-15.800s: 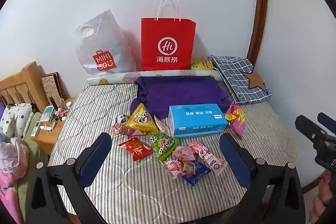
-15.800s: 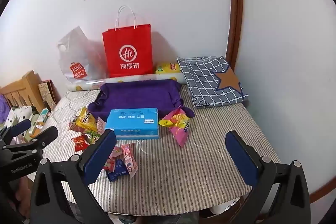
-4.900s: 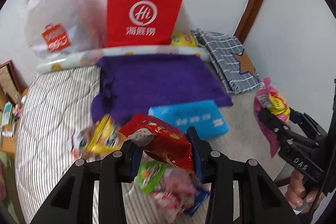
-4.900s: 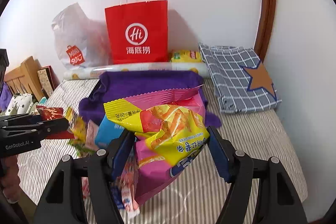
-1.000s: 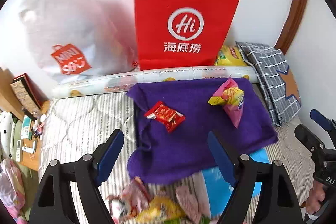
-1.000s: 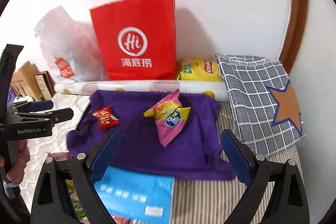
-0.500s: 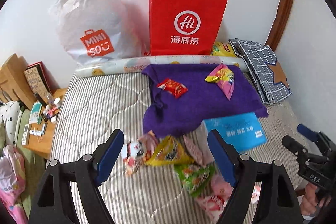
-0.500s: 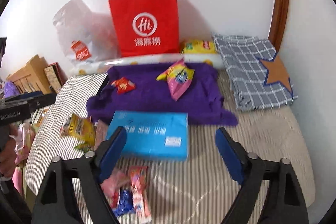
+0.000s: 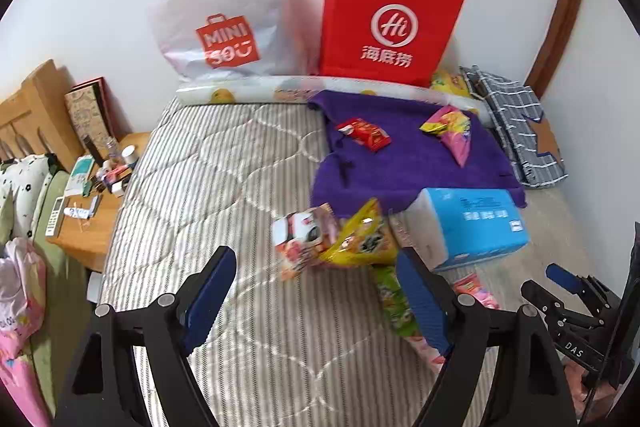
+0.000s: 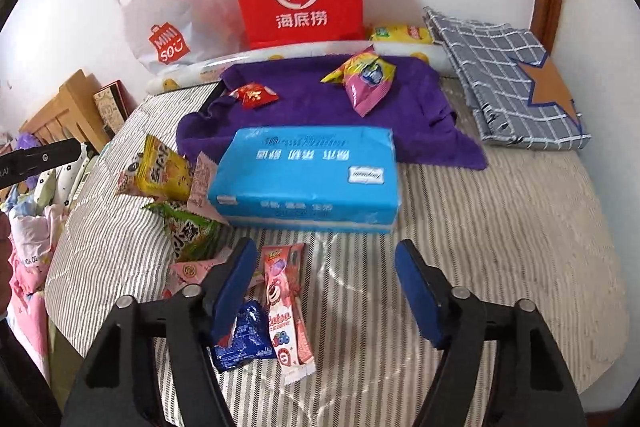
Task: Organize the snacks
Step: 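Move the right tool down to the pink stick-shaped snack, then close the right tool on the pink stick snack and lift it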
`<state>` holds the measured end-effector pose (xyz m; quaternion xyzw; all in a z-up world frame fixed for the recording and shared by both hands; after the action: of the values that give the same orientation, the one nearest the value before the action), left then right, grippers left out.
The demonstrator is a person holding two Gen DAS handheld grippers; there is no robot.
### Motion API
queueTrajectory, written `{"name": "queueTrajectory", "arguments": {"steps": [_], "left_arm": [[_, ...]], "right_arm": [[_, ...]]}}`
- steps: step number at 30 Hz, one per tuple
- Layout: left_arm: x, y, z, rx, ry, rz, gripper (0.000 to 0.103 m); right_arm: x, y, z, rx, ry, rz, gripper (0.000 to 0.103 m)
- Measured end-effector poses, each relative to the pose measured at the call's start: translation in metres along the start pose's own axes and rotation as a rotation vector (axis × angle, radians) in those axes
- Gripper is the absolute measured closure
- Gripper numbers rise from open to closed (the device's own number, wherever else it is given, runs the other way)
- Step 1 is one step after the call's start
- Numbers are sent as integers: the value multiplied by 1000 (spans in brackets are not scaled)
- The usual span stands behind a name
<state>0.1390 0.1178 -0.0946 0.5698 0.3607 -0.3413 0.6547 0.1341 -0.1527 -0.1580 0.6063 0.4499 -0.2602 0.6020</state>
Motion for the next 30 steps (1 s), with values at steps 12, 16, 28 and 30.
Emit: {"name": "queueTrajectory", "arguments": {"steps": [12, 16, 28, 30], "left_arm": [[14, -12, -32, -51, 22, -40, 22], [20, -12, -36, -62, 25, -51, 22], [49, 0, -37, -108, 0, -74, 22], [56, 6, -37, -112, -10, -80, 22]], "right_arm": [[49, -23, -18, -39, 46, -106, 61], [62, -26, -21, -49, 42, -135, 64], [50, -29, -1, -78, 4, -89, 82], [46, -28, 11, -54, -12, -81, 82]]}}
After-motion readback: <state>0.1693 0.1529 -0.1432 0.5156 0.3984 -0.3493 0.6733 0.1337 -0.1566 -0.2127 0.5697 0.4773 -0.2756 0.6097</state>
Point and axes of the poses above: each gripper's, at about its wrist camera, not at the fingertips, and x roughly the way its jaws point, z to its right, y to its top, the point moved 4 cm from there along x, roughly the way its jaws point, and after that the axes turned 7 degrees about -z, right-handed, at the moved point
